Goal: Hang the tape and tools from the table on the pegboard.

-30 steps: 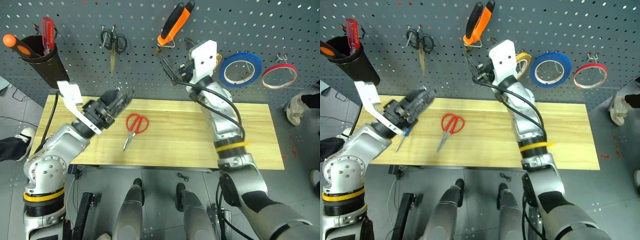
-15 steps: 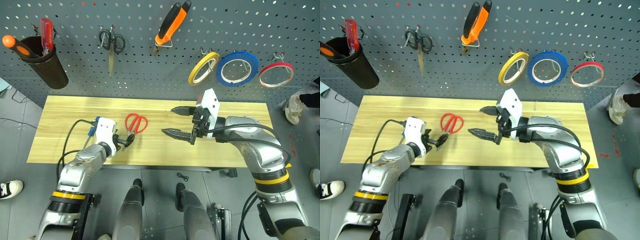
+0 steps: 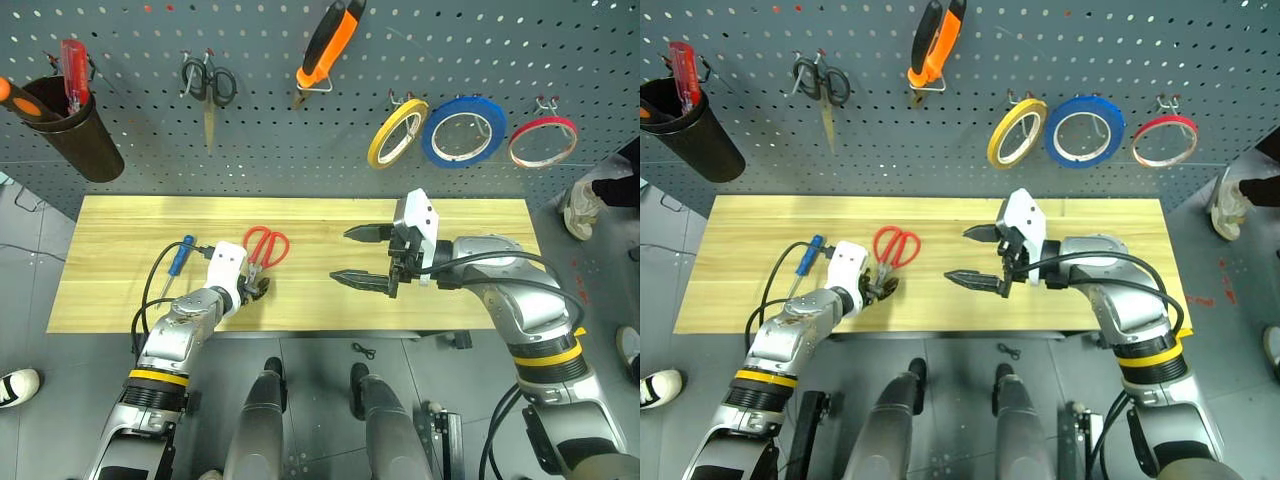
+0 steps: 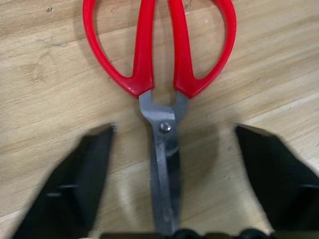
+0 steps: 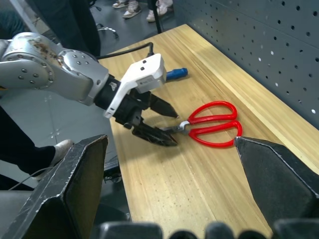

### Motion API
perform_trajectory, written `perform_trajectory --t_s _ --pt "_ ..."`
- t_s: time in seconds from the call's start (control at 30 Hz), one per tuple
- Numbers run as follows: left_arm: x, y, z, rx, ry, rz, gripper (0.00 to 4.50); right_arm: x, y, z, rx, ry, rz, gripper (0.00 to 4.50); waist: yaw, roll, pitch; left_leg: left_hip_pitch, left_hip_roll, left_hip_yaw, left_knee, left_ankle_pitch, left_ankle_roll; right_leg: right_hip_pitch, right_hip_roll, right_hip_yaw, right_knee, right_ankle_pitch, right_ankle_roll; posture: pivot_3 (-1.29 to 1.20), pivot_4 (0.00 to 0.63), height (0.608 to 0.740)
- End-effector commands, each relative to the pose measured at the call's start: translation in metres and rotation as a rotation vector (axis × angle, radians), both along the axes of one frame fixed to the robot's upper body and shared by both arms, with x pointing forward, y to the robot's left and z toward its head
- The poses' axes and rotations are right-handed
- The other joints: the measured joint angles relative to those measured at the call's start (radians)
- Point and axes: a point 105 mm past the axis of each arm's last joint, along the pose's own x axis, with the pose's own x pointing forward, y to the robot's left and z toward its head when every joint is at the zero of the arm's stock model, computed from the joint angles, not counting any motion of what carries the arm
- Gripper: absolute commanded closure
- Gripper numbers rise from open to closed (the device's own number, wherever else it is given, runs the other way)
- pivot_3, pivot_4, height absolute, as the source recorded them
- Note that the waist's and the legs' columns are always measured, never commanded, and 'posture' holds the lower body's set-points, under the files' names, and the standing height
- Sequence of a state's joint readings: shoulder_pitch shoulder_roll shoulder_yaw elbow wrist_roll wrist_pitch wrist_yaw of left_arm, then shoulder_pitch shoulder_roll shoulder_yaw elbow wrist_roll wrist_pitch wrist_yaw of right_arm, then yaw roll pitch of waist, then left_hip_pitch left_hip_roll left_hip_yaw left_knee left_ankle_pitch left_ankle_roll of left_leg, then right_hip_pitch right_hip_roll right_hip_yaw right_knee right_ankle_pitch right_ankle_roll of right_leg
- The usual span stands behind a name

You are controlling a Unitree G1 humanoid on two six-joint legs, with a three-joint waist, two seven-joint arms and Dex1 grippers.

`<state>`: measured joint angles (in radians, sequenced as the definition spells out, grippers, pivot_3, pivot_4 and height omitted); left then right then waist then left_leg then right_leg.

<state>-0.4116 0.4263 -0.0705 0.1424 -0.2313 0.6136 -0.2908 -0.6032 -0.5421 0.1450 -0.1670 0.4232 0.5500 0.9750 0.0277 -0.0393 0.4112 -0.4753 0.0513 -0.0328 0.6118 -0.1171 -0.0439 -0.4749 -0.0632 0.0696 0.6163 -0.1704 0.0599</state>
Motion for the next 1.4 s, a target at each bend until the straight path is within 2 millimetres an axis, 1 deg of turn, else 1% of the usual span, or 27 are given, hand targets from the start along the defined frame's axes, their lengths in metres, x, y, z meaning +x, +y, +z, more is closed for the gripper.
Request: perform_trajectory --t_s 0.03,0.1,0.13,0.17,0.2,0.3,0.4,0.5,0.53,0.63,0.77,0.87,0.93,1.0,1.1,1.17,1.23,1.33,1.4 --pt "-0.006 0.002 -0.021 0.021 0.065 -0.001 2.74 -0.006 -0.002 0.011 0.023 -0.054 -0.004 0.00 -0.003 0.000 0.000 0.000 0.000 0.000 0.000 0.000 0.000 0.000 0.000 0.000 0.000 0.000 0.000 0.05 0.476 0.740" --pt "-0.006 0.004 -0.023 0.029 0.070 0.006 3.48 -0.006 -0.002 0.010 0.024 -0.052 -0.011 0.00 -0.004 0.000 0.000 0.000 0.000 0.000 0.000 0.000 0.000 0.000 0.000 0.000 0.000 0.000 0.000 0.05 0.471 0.740" --pt "-0.006 0.004 -0.023 0.034 0.070 0.010 3.98 -0.006 -0.002 0.010 0.026 -0.052 -0.015 0.00 -0.005 0.000 0.000 0.000 0.000 0.000 0.000 0.000 0.000 0.000 0.000 0.000 0.000 0.000 0.000 0.05 0.471 0.740" --pt "-0.006 0.003 -0.023 0.031 0.069 0.013 4.31 -0.007 -0.002 0.010 0.028 -0.053 -0.017 0.00 -0.007 0.000 0.000 0.000 0.000 0.000 0.000 0.000 0.000 0.000 0.000 0.000 0.000 0.000 0.000 0.05 0.465 0.740" --pt "-0.006 0.002 -0.021 0.026 0.064 0.015 4.38 -0.007 -0.002 0.011 0.030 -0.054 -0.019 0.00 -0.008 0.000 0.000 0.000 0.000 0.000 0.000 0.000 0.000 0.000 0.000 0.000 0.000 0.000 0.000 0.05 0.461 0.740" --pt "-0.011 -0.005 -0.007 0.000 0.026 0.000 4.38 -0.009 -0.003 0.014 0.035 -0.064 -0.025 0.00 -0.014 0.000 0.000 0.000 0.000 0.000 0.000 0.000 0.000 0.000 0.000 0.000 0.000 0.000 0.000 0.05 0.450 0.740" --pt "-0.020 -0.014 0.015 -0.020 -0.053 -0.036 4.38 -0.015 -0.005 0.018 0.042 -0.077 -0.024 0.00 -0.018 0.000 0.000 0.000 0.000 0.000 0.000 0.000 0.000 0.000 0.000 0.000 -0.001 0.000 0.000 0.07 0.432 0.740" --pt "-0.035 -0.017 0.040 0.000 -0.149 -0.061 4.38 -0.021 -0.004 0.030 0.075 -0.105 -0.023 0.00 -0.018 0.000 0.000 -0.001 0.000 0.000 -0.001 0.000 0.000 0.000 0.000 0.000 -0.001 0.000 0.000 0.08 0.418 0.740" --pt "-0.041 -0.019 0.050 -0.015 -0.182 -0.063 4.38 -0.023 -0.003 0.035 0.094 -0.117 -0.024 0.00 -0.018 0.000 0.000 -0.001 0.000 0.000 -0.001 0.000 0.000 0.000 0.000 0.000 -0.001 0.000 0.000 0.10 0.402 0.740" --pt "-0.058 -0.022 0.077 -0.042 -0.284 -0.059 4.38 -0.031 0.000 0.051 0.136 -0.165 -0.015 0.00 -0.017 -0.001 -0.001 -0.001 0.000 0.000 -0.001 0.000 0.000 0.000 0.000 0.000 -0.001 0.000 0.000 0.11 0.386 0.740" --pt "-0.089 -0.024 0.110 0.037 -0.466 -0.075 4.38 -0.042 0.002 0.078 0.207 -0.243 0.007 0.00 -0.017 -0.002 -0.002 -0.001 0.000 0.000 -0.001 0.000 0.000 0.000 0.000 0.000 -0.003 0.000 0.000 0.13 0.366 0.740" --pt "-0.111 -0.025 0.132 0.062 -0.617 -0.060 4.38 -0.049 0.004 0.103 0.286 -0.276 0.046 0.00 -0.015 -0.002 -0.003 -0.001 0.000 0.000 -0.002 0.000 0.000 0.000 0.000 0.000 -0.004 0.000 0.000 0.14 0.349 0.740" --pt "-0.120 -0.023 0.149 0.087 -0.711 -0.029 4.38 -0.051 0.005 0.126 0.352 -0.289 0.071 0.00 -0.014 -0.003 -0.003 -0.001 0.000 0.000 -0.002 0.000 0.000 0.000 0.000 0.000 -0.004 0.001 0.000 0.15 0.343 0.740" --pt "-0.123 -0.022 0.164 0.096 -0.789 -0.002 4.38 -0.050 0.005 0.146 0.397 -0.289 0.084 0.00 -0.013 -0.003 -0.004 -0.001 0.000 0.000 -0.001 0.000 0.000 0.000 0.000 0.000 -0.004 0.002 0.000 0.15 0.336 0.740" --pt "-0.120 -0.012 0.187 0.098 -0.885 0.082 4.38 -0.051 0.009 0.173 0.445 -0.302 0.111 0.00 -0.007 -0.004 -0.012 -0.002 0.000 0.000 -0.001 0.001 0.002 0.000 0.000 0.000 -0.004 0.003 0.000 0.16 0.321 0.740" --pt "-0.116 -0.007 0.200 0.112 -0.935 0.124 4.38 -0.051 0.012 0.185 0.473 -0.315 0.128 0.00 -0.004 -0.004 -0.015 -0.002 0.000 0.000 -0.001 0.001 0.002 0.001 0.000 0.000 -0.005 0.003 0.000 0.17 0.311 0.740" --pt "-0.113 -0.005 0.207 0.117 -0.961 0.142 4.38 -0.050 0.014 0.191 0.486 -0.322 0.135 0.00 -0.001 -0.006 -0.018 -0.002 0.000 0.000 -0.001 0.001 0.002 0.001 0.000 0.000 -0.005 0.003 0.000 0.18 0.309 0.740" --pt "-0.101 -0.003 0.214 0.097 -0.969 0.161 4.38 -0.045 0.017 0.188 0.472 -0.337 0.130 0.00 0.010 -0.007 -0.021 -0.002 0.000 0.000 -0.001 0.001 0.002 0.001 0.000 0.000 -0.004 0.005 -0.002 0.18 0.297 0.740" --pt "-0.094 -0.003 0.214 0.083 -0.960 0.163 4.38 -0.044 0.018 0.186 0.465 -0.337 0.128 0.00 0.013 -0.007 -0.023 -0.002 -0.001 0.000 -0.001 0.001 0.002 0.001 0.000 0.000 -0.004 0.005 -0.002 0.18 0.296 0.740"
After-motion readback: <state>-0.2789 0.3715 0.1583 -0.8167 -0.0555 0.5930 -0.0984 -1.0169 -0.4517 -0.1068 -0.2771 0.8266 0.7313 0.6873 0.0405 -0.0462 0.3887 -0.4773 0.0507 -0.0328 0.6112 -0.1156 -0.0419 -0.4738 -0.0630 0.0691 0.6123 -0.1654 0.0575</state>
